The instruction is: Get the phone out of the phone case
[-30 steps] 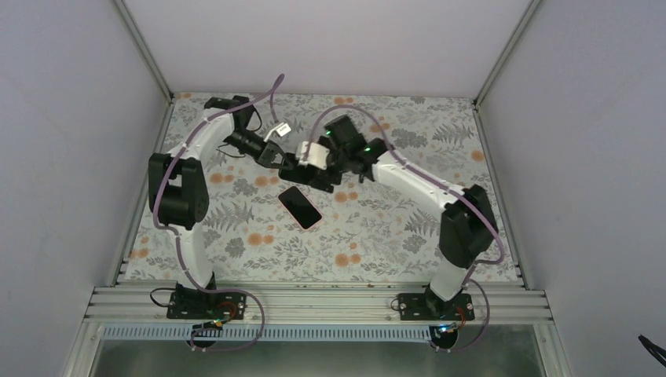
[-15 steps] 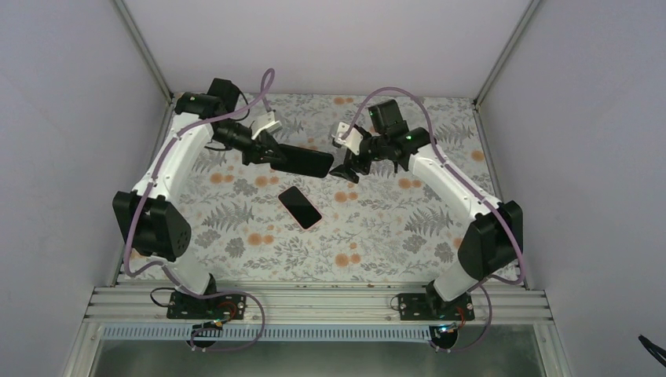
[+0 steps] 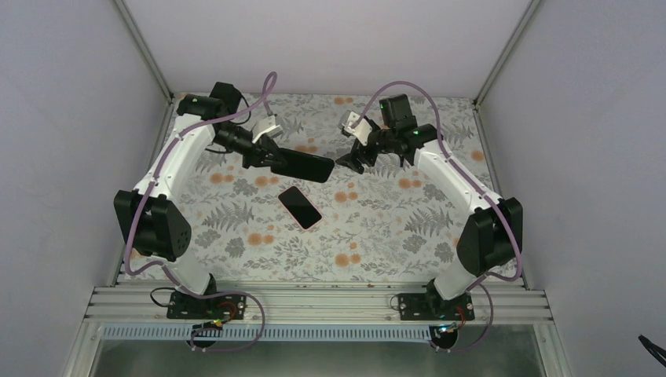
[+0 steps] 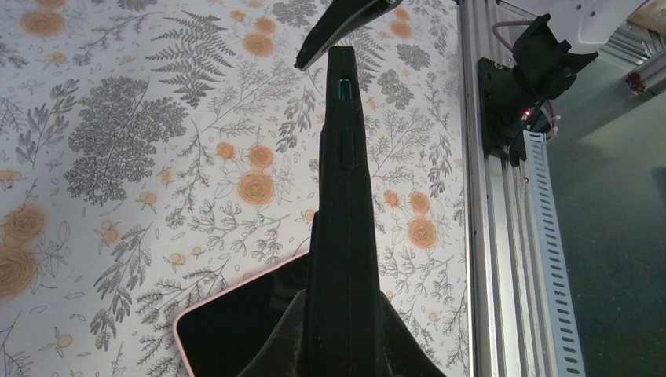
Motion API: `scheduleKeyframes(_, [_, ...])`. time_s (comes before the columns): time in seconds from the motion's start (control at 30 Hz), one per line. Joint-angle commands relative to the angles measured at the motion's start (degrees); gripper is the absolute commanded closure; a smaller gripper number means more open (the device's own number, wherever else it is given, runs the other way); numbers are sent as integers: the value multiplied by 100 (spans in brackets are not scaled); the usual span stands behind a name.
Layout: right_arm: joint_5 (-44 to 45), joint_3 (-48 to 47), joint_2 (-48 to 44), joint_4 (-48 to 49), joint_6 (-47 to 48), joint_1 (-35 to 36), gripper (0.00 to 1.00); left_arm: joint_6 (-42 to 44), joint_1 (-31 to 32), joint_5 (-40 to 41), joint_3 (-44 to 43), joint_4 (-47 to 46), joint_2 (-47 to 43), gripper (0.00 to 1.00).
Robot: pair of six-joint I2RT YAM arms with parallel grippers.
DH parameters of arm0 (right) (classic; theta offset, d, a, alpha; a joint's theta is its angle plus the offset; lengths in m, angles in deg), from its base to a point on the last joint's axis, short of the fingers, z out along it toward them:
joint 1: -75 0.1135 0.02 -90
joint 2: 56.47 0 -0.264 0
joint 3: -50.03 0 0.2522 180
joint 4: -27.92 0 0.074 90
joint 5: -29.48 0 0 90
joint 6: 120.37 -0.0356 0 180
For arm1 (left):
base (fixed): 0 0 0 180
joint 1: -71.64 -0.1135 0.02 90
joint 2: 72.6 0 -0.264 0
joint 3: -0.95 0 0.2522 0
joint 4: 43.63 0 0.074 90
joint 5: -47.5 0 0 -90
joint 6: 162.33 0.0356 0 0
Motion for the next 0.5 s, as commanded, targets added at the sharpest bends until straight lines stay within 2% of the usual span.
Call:
scheduleKeyframes(0.0, [-451, -293, 160, -133, 38, -89, 1, 160, 29, -420, -50, -24, -72, 98])
scheduleKeyframes(0.23, [-1048, -339, 81, -1304, 1218, -82, 3, -158, 36, -170, 52, -403, -68, 98])
scheduleKeyframes(0.47, [-874, -564, 206, -1552, 1312, -74, 5, -332, 301, 184, 127, -655, -97, 98])
